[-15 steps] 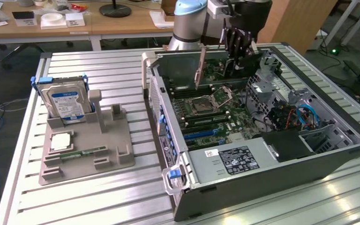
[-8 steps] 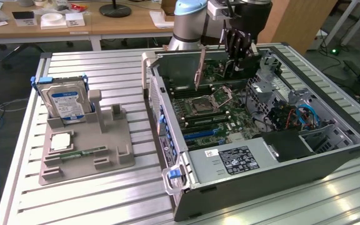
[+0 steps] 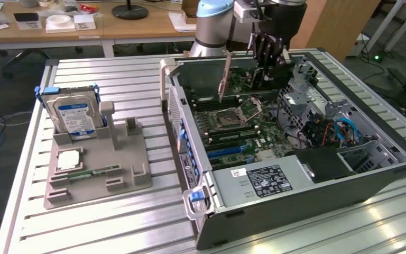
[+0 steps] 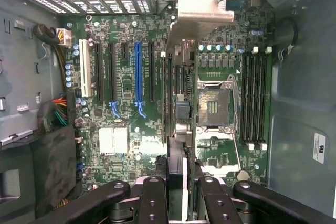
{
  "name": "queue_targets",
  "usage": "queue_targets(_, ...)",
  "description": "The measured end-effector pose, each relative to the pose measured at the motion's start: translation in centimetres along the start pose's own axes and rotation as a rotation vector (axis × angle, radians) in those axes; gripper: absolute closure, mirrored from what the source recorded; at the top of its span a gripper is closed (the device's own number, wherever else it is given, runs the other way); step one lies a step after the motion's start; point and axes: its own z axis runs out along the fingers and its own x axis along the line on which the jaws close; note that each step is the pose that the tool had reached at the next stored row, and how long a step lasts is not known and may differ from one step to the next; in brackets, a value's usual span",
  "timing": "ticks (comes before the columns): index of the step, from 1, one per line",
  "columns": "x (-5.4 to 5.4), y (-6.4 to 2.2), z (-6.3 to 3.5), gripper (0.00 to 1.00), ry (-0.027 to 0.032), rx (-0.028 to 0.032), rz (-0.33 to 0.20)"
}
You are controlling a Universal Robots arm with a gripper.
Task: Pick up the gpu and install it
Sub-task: 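Insert the gpu into the slot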
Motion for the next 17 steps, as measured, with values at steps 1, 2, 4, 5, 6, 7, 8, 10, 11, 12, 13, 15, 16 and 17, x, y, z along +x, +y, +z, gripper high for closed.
queue_targets(1,0.0,0.00,0.12,0.73,0.0000,0.0006,0.000)
queue_targets(2,0.0,0.01,0.27,0.73,0.0003,0.0004,0.000)
queue_targets(4,0.0,0.03,0.65,0.73,0.0002,0.0005,0.000)
queue_targets(5,0.0,0.04,0.82,0.73,0.0003,0.0005,0.000)
queue_targets(6,0.0,0.05,1.00,0.73,0.0002,0.0006,0.000)
queue_targets(7,0.0,0.06,1.18,0.73,0.0003,0.0005,0.000)
queue_targets(8,0.0,0.07,1.36,0.73,0.0004,0.0005,0.000)
queue_targets(10,0.0,0.08,1.60,0.73,0.0003,0.0005,0.000)
queue_targets(11,0.0,0.08,1.66,0.73,0.0003,0.0005,0.000)
queue_targets(12,0.0,0.08,1.65,0.73,0.0005,0.0004,0.000)
queue_targets(13,0.0,0.08,1.65,0.73,0.0005,0.0004,0.000)
queue_targets(15,0.0,0.08,1.66,0.73,0.0004,0.0005,0.000)
queue_targets(16,0.0,0.08,1.66,0.73,0.0003,0.0005,0.000)
queue_targets(17,0.0,0.08,1.67,0.73,0.0003,0.0005,0.000)
